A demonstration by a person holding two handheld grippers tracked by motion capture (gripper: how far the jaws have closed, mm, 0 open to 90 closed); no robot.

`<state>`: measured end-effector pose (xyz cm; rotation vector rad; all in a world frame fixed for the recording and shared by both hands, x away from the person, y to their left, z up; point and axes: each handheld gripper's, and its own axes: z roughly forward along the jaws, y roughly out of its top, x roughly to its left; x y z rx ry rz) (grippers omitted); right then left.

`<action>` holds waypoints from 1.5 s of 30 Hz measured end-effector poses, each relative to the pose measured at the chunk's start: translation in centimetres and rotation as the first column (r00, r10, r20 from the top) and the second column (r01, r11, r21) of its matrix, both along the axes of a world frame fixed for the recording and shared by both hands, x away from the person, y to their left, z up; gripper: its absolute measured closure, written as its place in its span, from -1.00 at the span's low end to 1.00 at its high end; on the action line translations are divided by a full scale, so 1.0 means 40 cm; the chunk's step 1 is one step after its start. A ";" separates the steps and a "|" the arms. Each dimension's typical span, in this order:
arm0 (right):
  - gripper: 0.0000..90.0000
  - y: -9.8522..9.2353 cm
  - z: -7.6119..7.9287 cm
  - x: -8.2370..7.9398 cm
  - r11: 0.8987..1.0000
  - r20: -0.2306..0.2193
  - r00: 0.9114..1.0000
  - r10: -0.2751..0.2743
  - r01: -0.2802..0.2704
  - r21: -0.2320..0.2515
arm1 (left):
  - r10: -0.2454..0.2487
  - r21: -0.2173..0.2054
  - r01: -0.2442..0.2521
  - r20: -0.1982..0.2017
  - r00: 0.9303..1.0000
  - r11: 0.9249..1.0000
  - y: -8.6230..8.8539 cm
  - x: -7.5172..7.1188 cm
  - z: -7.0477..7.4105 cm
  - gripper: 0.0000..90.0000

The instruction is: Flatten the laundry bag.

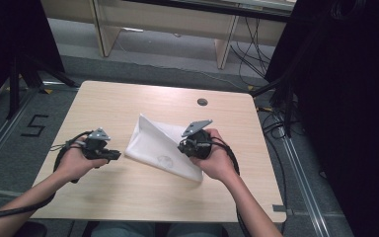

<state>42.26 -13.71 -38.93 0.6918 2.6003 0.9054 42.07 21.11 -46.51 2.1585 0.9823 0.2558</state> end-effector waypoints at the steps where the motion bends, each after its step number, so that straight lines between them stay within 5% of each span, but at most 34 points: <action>1: 0.91 0.004 0.001 -0.012 1.000 -0.033 0.999 0.007 -0.007 0.003 | 0.005 0.004 -0.005 0.002 1.000 1.000 0.011 -0.002 0.001 0.83; 4: 0.91 0.015 -0.007 -0.036 0.997 -0.029 0.997 0.073 -0.073 -0.021 | 0.036 -0.004 -0.036 0.010 0.999 0.999 0.051 -0.010 0.001 0.82; 9: 0.91 0.027 -0.015 -0.079 0.994 -0.048 0.993 0.104 -0.106 -0.027 | 0.060 -0.008 -0.060 0.018 0.998 0.998 0.085 -0.017 0.006 0.80; 24: 0.92 0.041 -0.042 -0.151 0.979 -0.099 0.975 0.200 -0.203 -0.016 | 0.076 -0.046 -0.074 0.055 0.996 0.996 0.076 -0.011 0.043 0.77; 34: 0.91 0.045 -0.067 -0.212 0.963 -0.148 0.953 0.262 -0.269 -0.027 | 0.096 -0.048 -0.093 0.063 0.993 0.995 0.082 -0.008 0.032 0.76; 45: 0.90 0.043 -0.089 -0.235 0.952 -0.165 0.942 0.291 -0.302 -0.045 | 0.118 -0.052 -0.115 0.076 0.990 0.992 0.087 -0.004 0.030 0.75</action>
